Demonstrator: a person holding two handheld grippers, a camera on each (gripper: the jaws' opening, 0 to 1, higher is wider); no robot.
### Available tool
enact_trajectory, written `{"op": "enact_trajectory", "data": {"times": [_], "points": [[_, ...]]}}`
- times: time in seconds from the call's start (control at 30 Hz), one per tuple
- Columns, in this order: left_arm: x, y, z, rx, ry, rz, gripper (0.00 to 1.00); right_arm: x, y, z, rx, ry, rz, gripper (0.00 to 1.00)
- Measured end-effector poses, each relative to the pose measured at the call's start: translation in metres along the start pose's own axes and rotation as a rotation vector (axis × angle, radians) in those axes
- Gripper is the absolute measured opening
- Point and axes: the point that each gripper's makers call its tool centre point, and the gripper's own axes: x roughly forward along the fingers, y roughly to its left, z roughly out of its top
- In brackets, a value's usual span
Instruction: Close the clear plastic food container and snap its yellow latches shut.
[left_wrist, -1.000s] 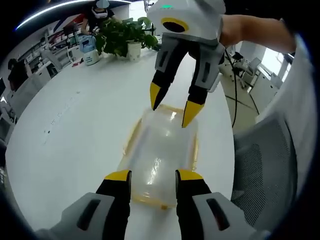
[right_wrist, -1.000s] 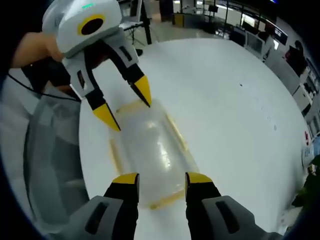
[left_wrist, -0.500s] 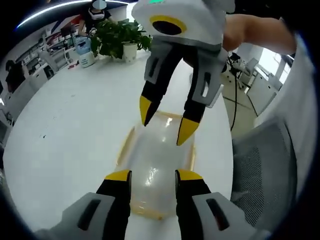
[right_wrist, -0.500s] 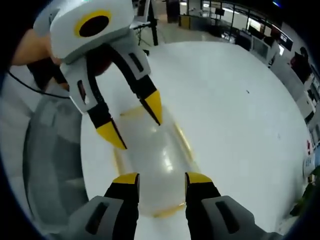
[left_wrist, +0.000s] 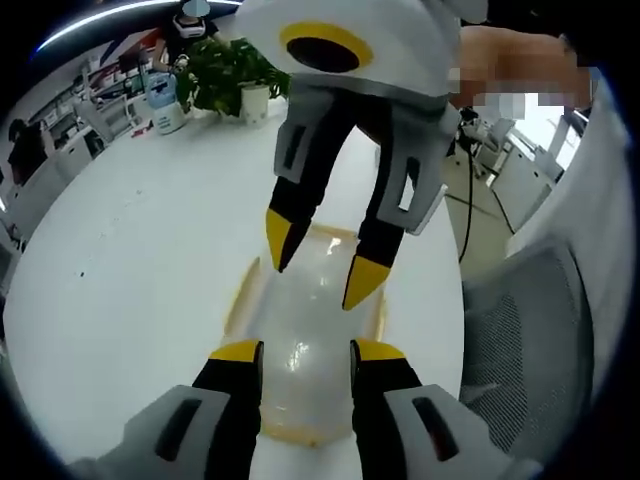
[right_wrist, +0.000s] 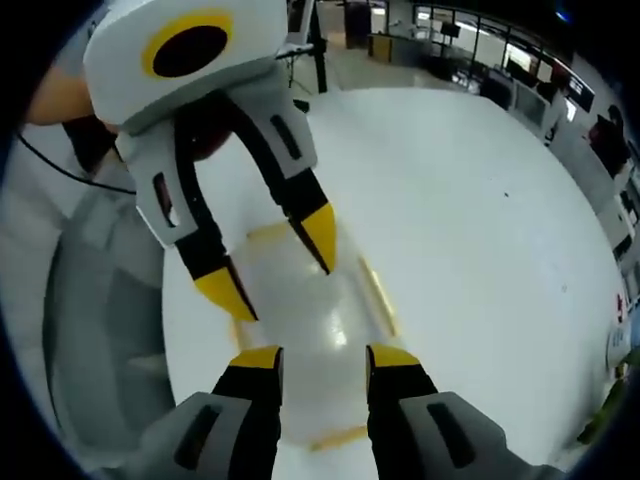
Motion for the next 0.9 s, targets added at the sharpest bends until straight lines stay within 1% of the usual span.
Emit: {"op": "enact_trajectory", "data": {"times": [0.13,0.3,0.33,0.37,0.47,0.53,0.73,0.9], "points": [[0.002,0.000,0.002,-0.006,-0.005,0.001,0.34,0.001,-0.001,0.002,-0.007,-0.005,0.001,0.32],[0.005,-0.006,0.001,0.000,0.005,-0.011,0.35,0.002,-0.004,0.005,-0.018,-0.005,0.004,0.32],[0.006,-0.006,0.000,0.000,0.008,-0.014,0.35,0.002,-0.007,0.005,-0.008,-0.009,0.002,0.32],[0.006,-0.006,-0.001,-0.001,0.009,-0.011,0.35,0.003,-0.008,0.006,0.002,-0.012,0.002,0.32],[0.006,-0.006,0.001,-0.023,-0.003,-0.010,0.35,0.004,-0.008,0.005,-0.010,-0.002,0.005,0.32],[0.006,-0.008,0.001,-0.018,-0.003,-0.010,0.35,0.004,-0.009,0.007,-0.002,-0.007,0.008,0.32],[0.005,-0.009,0.002,-0.015,-0.005,-0.002,0.35,0.006,-0.009,0.010,-0.011,-0.010,0.013,0.32],[0.006,-0.016,0.000,-0.017,-0.004,-0.007,0.35,0.007,-0.012,0.013,-0.017,-0.009,0.013,0.33]]}}
